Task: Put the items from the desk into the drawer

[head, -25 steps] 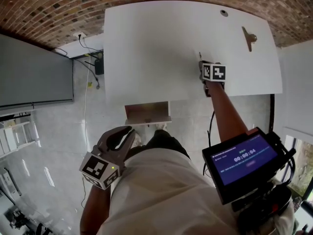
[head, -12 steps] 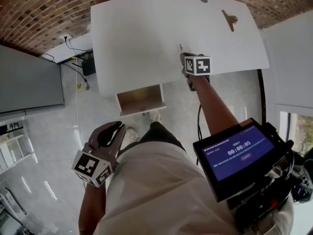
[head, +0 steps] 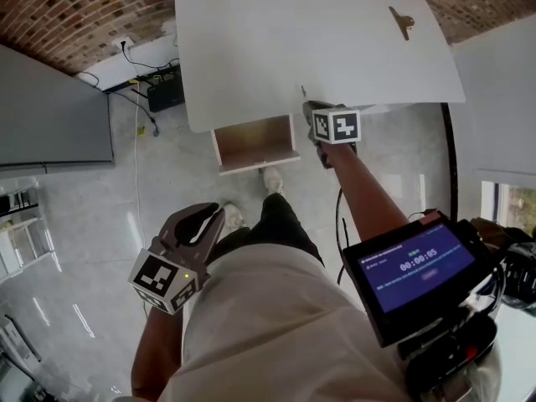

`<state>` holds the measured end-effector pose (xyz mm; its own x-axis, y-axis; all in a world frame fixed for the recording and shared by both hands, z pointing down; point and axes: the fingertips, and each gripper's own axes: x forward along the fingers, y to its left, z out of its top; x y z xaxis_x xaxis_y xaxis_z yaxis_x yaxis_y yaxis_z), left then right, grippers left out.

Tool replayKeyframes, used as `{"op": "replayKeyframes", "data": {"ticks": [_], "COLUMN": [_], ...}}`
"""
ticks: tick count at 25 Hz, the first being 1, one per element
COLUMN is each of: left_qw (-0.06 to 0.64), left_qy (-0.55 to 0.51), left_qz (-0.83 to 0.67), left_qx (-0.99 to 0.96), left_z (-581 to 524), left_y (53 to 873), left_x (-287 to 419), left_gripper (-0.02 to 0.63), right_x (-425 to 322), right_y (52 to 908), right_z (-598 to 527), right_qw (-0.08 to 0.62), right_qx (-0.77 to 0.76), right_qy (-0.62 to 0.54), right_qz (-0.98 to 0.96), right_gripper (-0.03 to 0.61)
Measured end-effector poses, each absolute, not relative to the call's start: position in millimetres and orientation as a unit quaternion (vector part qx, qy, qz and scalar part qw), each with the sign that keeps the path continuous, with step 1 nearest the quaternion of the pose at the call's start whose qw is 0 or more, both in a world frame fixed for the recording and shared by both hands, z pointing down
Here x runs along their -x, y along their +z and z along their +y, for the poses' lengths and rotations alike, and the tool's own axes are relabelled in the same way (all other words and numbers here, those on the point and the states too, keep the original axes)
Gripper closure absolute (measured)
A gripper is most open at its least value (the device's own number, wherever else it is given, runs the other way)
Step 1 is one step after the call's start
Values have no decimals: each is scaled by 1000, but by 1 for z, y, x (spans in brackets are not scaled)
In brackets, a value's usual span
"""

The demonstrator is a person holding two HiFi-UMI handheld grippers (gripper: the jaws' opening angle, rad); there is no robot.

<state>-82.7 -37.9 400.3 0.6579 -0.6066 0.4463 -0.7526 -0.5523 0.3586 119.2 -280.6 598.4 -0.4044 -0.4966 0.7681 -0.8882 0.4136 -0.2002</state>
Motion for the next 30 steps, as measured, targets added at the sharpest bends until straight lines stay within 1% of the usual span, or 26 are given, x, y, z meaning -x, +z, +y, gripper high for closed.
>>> {"op": "replayKeyframes", "data": {"ticks": [6,15,18,22,30], "left_qw": [273,291,297,309,318], "left_qy": [143,149,150,152,149], "left_qz": [-371,-373,-377,-379,-365], "left_qx": [-876,-869,-864,-859,-862], "left_z": [17,38,43,40,32], "left_y": [434,427,432,459,482], "left_x": [122,112,115,128,120], "left_gripper": [568,568,568,568,568], "right_x": [-63,-49,-42,-19,-2], "right_y": [632,657,676,726,801], "right_z": [-213,-171,-172,-189,-216], "right_qw": [315,335,340,349,387], "right_qx": [-435,-405,-405,-403,-397], "right_qy": [319,343,348,352,354], "right_qz": [-781,-778,-774,-769,-754], "right_gripper": [532,532,532,532,532]}}
